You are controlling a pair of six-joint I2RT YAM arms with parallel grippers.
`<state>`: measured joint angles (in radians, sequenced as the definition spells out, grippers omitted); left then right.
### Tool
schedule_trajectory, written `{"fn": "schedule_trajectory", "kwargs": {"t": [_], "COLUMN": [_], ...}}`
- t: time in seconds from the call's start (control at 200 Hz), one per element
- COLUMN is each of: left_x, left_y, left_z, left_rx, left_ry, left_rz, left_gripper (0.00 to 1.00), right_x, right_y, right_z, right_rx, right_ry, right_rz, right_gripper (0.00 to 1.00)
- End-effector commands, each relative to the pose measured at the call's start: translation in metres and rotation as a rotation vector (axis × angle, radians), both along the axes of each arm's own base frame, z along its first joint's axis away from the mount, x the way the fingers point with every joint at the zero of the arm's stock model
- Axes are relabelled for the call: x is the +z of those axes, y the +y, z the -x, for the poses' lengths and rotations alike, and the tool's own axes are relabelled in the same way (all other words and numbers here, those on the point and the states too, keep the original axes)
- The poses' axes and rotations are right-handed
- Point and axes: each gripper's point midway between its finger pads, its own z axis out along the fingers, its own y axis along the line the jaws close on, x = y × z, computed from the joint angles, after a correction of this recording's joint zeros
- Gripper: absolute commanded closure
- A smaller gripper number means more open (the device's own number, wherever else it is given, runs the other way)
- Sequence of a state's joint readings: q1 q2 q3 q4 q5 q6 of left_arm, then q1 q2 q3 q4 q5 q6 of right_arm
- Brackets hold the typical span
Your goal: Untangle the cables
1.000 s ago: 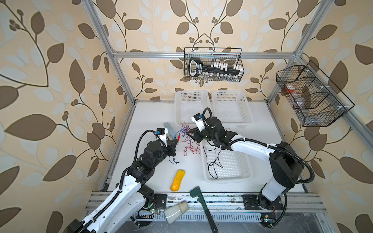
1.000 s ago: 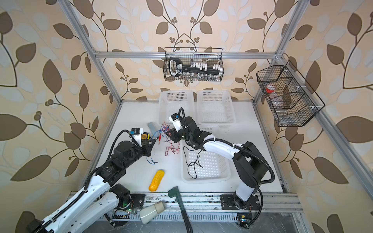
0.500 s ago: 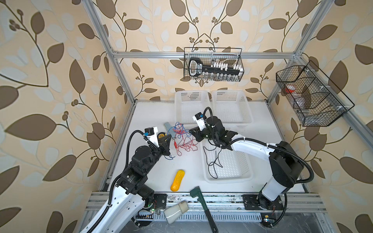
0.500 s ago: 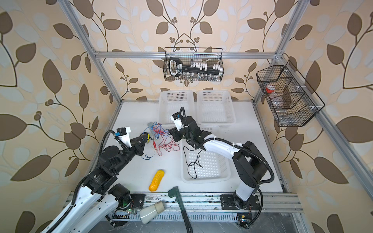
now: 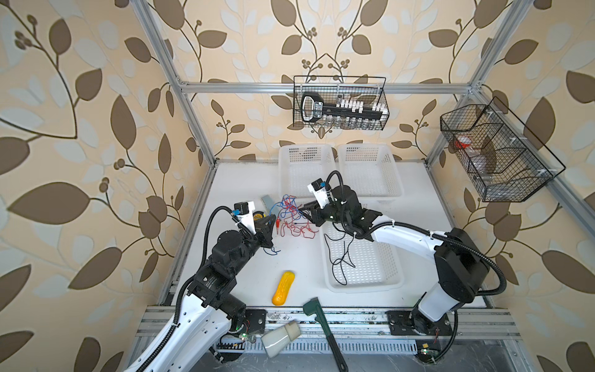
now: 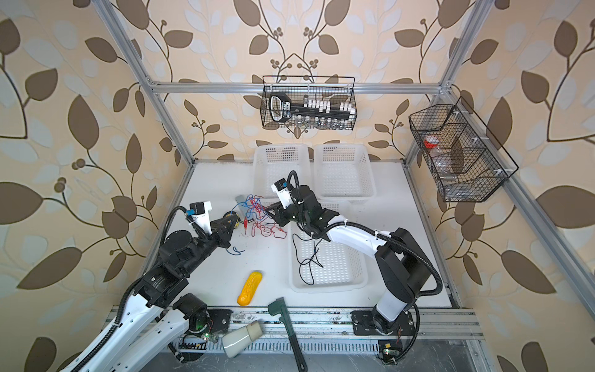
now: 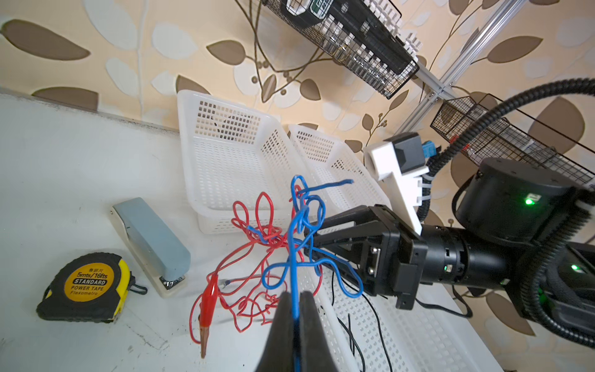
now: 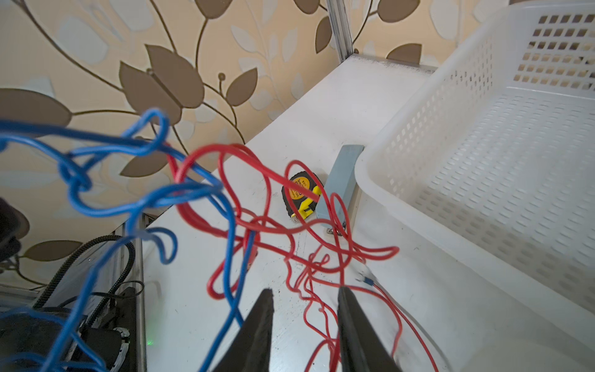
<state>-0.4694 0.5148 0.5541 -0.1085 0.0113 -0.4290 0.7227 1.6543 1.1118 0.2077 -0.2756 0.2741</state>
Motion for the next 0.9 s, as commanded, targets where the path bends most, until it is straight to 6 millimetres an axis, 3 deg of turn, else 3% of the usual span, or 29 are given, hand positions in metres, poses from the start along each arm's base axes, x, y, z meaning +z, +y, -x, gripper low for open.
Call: {"fn": "schedule_trajectory", "kwargs": {"t": [0.0, 0.375, 0.605, 0.895], "left_x": [0.022, 0.017, 0.018, 0.022], "left_y": [-0.006, -0.008, -0.01, -0.01], "left_z": [0.002, -0.002, -0.002, 0.002], "left_rx": [-0.044, -0.046, -0.055, -0.066], "left_ry": [-0.077, -0.064, -0.067, -0.081], "left_rz": [0.012, 0.01, 0.018, 0.025], "left_gripper": [1.0, 1.0, 1.0, 1.0], "right_x": [0.016, 0.032, 0.034, 0.018], "right_y": [-0.012, -0.018, 0.005, 0.015], "right_z": [-0.009, 0.009, 0.028, 0.013], "right_rx": [-0.038, -0.013, 0.069, 0.019], "right_ry": [-0.053, -0.073, -0.075, -0.059], "right_rz": [-0.013, -0.049, -0.048, -0.017], "right_gripper": [0.66, 0.69, 0.7, 0.76]}}
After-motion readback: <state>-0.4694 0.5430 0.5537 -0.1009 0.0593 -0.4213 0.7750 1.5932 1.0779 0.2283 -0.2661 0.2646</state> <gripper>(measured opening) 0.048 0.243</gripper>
